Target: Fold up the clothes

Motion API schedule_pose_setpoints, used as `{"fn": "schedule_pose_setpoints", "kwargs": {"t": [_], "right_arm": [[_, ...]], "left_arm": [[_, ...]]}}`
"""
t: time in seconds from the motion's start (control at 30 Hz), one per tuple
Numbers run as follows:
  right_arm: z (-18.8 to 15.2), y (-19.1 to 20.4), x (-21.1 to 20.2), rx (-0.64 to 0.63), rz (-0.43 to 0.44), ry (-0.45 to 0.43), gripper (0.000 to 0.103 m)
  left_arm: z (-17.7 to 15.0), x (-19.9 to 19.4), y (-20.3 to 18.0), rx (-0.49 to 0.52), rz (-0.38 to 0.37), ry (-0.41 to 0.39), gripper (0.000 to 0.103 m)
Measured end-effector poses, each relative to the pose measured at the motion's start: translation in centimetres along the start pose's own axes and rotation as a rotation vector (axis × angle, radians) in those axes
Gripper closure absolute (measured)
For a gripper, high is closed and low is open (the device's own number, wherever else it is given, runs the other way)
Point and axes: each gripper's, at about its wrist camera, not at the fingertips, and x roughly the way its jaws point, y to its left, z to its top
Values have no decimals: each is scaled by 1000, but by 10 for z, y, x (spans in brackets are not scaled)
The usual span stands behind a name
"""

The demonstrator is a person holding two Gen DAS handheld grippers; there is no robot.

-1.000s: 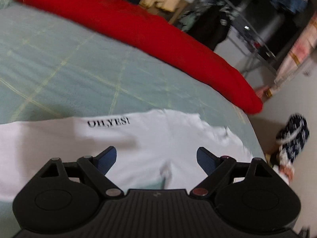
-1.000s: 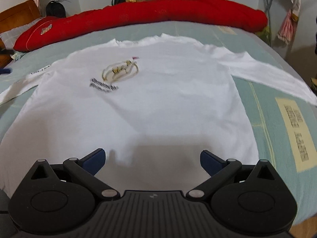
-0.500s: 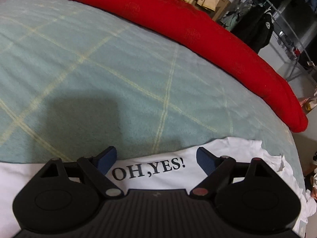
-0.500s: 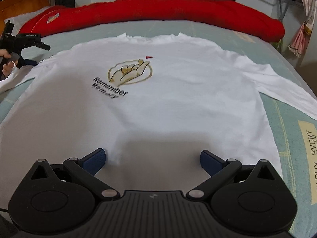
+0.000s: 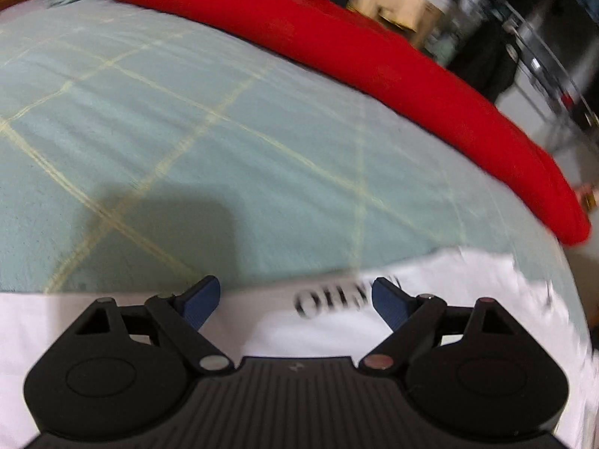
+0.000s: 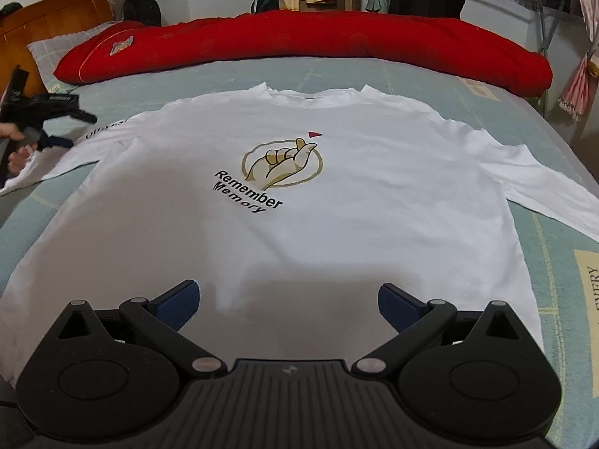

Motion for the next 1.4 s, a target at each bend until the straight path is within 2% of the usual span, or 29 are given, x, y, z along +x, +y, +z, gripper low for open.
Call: {"fn": "schedule_pose_setpoints", "kwargs": {"t": [0.07,0.17,0.27,0.37,0.47,0.57,0.63,0.73,0.8,0.93,1.0,1.03,1.17,1.4], "right_arm": [[0,0,-4,-8,-7,-7,0],[0,-1,-7,-6,-7,-14,0],[2,0,-1,1,-3,-12,0],[3,3,4,3,12,-8,0],[1,3,4,2,19,-2,0],[-1,-2,3,27,10,5,0],[-2,-6,2,52,10,8,0],[-3,-6,-4,51,5,-3,0],[-4,-6,-8,47,-1,-11,0],[-7,-6,-1,59,11,26,0],[-12,-6,12,69,5,71,0],[-15,-6,17,66,-3,80,0],[-19,1,21,41,-37,68,0],[-19,4,21,35,-57,71,0]], "left_arm": [[3,-7,-2,-31,-4,-12,15],[-2,-21,-22,10,-91,0,15],[-9,-23,-58,90,-199,55,14],[-18,-2,-89,151,-238,117,14],[-24,35,-105,179,-185,159,14],[-20,57,-109,224,-119,90,14],[-12,58,-110,208,-73,73,16],[-2,36,-107,180,-92,68,16],[-2,9,-104,226,-102,48,15],[-6,-39,-80,327,-34,22,14],[-9,-52,-60,338,24,11,14],[-11,-59,-48,331,41,11,14],[-28,-74,-9,276,27,17,14],[-70,-77,28,223,36,32,14]]}}
